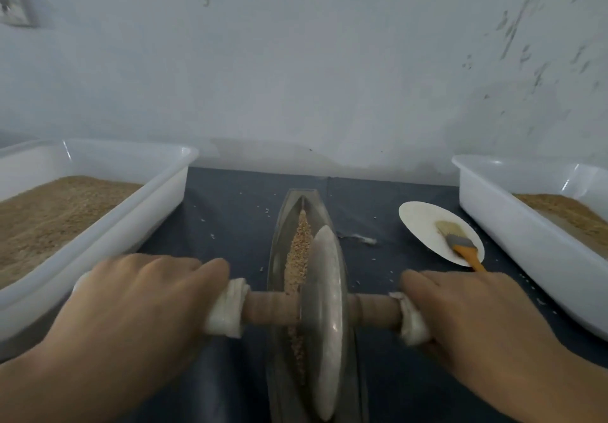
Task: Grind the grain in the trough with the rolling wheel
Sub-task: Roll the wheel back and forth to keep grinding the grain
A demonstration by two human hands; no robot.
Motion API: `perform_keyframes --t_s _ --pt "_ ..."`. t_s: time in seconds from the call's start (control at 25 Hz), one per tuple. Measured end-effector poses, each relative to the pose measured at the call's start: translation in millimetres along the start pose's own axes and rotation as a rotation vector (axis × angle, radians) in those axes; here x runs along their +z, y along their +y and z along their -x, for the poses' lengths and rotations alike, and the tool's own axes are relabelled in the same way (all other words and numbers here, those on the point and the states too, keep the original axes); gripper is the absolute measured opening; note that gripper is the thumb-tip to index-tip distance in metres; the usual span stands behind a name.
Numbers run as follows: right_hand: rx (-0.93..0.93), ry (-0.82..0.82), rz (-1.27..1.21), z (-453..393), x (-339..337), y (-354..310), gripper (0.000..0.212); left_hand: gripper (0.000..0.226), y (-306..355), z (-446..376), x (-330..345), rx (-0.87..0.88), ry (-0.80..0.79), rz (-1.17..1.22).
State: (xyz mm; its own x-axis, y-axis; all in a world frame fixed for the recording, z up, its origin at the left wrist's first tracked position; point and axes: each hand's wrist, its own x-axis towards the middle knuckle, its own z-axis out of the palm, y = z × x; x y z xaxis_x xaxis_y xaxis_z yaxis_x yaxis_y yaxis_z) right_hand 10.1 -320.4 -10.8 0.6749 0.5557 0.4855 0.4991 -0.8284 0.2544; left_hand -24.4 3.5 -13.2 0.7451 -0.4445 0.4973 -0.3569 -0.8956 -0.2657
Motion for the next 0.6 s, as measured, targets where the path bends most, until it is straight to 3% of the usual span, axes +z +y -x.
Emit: perform_keyframes --t_s 0.16,0.32,0.4,0.48,0.6 --pt "0.097 -0.219 0.098 -48 33 15 0.036 0.037 -11 -50 30 -0.160 -0.184 -0.130" --pt "0.162 -0.091 0.195 -126 59 31 0.019 0.016 -37 -112 69 -0.394 -0.190 -0.058" --pt "0.139 -0.092 0.182 -129 57 31 0.021 0.014 -40 -115 72 -0.386 -0.196 -0.028" --pt "0.103 -0.140 0.153 -96 51 25 0.036 0.018 -32 -88 61 -0.327 -0.215 -0.028" --pt "0.018 0.009 0.081 -24 30 5 0.054 0.039 -7 -30 34 -0.108 -0.039 0.006"
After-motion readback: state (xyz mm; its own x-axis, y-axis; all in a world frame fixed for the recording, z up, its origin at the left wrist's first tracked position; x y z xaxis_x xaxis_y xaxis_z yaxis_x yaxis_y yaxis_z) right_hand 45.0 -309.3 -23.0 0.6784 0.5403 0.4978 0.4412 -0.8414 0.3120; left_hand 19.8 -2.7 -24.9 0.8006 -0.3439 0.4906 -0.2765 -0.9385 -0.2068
